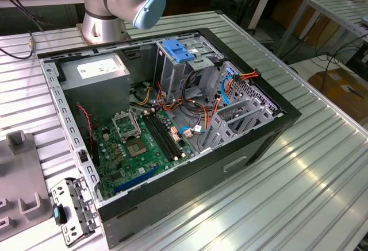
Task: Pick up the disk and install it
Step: 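Pick up the disk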
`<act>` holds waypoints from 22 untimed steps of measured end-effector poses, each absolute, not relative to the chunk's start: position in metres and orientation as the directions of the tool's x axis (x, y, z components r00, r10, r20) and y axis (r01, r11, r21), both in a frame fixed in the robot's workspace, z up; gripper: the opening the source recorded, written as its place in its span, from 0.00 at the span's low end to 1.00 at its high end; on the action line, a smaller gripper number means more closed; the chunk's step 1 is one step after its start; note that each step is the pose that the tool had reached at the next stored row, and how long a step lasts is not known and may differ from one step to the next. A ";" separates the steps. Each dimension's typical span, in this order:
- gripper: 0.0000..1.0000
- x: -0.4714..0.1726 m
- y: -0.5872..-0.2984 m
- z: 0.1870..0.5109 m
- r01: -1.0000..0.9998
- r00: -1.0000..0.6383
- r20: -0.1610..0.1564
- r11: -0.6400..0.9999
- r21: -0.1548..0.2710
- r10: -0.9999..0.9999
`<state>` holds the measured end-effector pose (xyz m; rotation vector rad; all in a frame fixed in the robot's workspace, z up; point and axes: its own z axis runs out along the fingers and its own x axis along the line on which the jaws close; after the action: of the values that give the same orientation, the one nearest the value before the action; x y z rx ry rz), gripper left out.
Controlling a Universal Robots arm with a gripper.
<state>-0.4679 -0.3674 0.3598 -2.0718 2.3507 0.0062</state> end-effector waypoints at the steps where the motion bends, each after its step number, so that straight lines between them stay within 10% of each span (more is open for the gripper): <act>1: 0.47 -0.468 -0.367 0.358 -0.993 -0.119 -0.009 0.119 -0.003 -0.993; 22: 0.47 -0.468 -0.367 0.349 -0.995 -0.104 -0.009 0.104 -0.005 -0.995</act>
<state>-0.4682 -0.3673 0.3487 -2.0959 2.3267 0.0038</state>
